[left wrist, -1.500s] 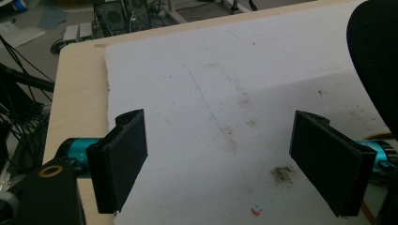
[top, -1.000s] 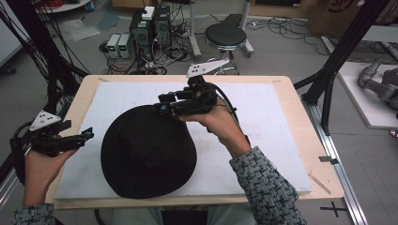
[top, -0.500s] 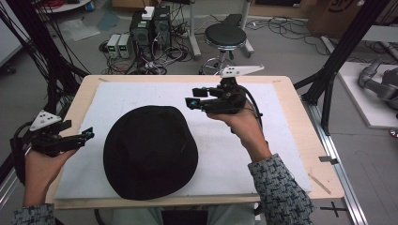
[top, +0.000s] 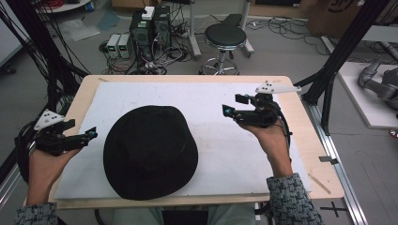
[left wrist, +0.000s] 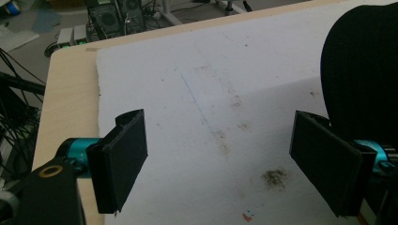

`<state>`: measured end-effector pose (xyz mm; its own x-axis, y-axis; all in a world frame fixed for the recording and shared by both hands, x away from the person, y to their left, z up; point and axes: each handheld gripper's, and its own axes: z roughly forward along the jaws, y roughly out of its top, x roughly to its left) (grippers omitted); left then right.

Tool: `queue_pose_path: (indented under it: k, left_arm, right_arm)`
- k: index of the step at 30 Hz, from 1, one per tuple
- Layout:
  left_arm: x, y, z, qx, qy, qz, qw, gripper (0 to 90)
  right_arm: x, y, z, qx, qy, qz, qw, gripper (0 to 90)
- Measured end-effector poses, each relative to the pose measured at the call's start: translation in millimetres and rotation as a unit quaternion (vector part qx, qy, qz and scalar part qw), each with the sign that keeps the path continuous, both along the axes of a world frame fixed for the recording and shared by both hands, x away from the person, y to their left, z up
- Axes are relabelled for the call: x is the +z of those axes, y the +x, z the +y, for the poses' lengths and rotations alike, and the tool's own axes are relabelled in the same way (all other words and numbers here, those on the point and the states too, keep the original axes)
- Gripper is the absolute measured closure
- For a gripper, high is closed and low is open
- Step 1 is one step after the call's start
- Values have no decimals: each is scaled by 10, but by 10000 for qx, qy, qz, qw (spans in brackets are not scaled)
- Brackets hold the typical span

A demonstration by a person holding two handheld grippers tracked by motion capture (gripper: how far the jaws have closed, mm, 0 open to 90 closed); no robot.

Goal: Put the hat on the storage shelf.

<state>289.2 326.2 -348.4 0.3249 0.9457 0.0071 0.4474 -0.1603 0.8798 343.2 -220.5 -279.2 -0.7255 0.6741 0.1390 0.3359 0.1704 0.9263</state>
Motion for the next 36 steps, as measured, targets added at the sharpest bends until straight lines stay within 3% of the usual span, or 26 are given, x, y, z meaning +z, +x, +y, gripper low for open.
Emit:
queue_pose_path:
  k: [6,12,17,23,29,36]
  left_arm:
    - [-4,2,1,-11,22,11,10000,196]
    - [4,-4,11,8,7,-5,10000,196]
    - [4,-5,19,24,3,-6,10000,196]
    - [-10,7,9,9,11,12,10000,196]
    - [-34,11,-6,13,35,22,10000,197]
    - [-28,-2,-17,21,48,9,10000,197]
  right_arm:
    - [-168,-81,-150,-339,-94,39,9994,220]
    - [-353,-165,-347,-766,39,101,9970,123]
    - [-500,-219,-461,-992,-57,95,9950,115]
    - [-667,-278,-561,-1065,-89,150,9942,115]
    - [-869,-342,-689,-1206,96,302,9922,115]
    - [-905,-372,-726,-1240,119,365,9915,115]
